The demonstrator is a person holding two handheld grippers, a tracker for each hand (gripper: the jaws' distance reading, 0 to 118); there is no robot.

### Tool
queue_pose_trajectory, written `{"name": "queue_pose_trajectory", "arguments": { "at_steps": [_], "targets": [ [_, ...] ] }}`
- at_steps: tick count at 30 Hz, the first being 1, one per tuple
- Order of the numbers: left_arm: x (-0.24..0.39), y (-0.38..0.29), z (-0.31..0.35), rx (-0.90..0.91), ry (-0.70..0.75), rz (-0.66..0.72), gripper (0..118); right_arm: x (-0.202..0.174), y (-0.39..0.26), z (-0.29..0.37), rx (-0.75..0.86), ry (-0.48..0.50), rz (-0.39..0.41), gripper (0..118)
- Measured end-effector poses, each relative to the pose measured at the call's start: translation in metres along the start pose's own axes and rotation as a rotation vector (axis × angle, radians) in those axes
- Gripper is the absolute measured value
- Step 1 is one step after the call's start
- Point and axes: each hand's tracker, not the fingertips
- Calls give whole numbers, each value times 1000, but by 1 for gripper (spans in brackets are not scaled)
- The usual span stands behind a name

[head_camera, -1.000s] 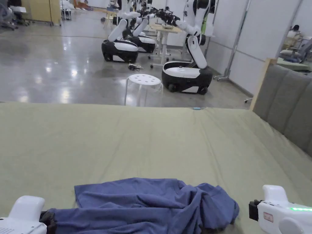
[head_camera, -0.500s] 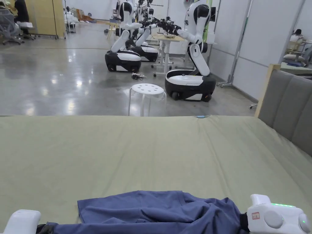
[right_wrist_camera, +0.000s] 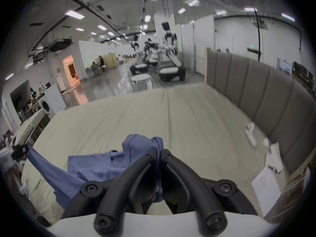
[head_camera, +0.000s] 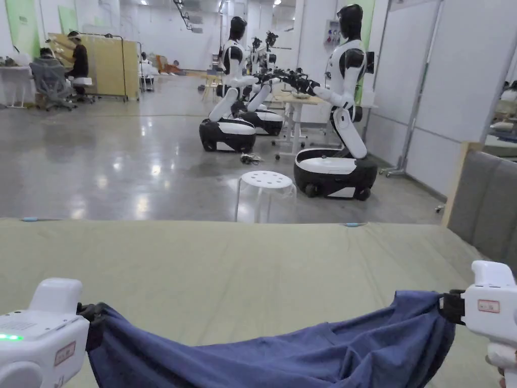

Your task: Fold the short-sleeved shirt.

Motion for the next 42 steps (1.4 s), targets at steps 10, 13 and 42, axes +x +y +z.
{"name": "queue_pose_trajectory", "arguments": {
  "at_steps": [10,13,42],
  "targets": [
    [-42,159,34,207,57,55,7,-46,142,90,295,93,11,6],
    [-50,199,38,264,125,17,7,-56,177,108,375,94,-1,6],
    [-66,127,-10,226,144,137,7,-44,127,17,225,36,-35,6]
  ]
}}
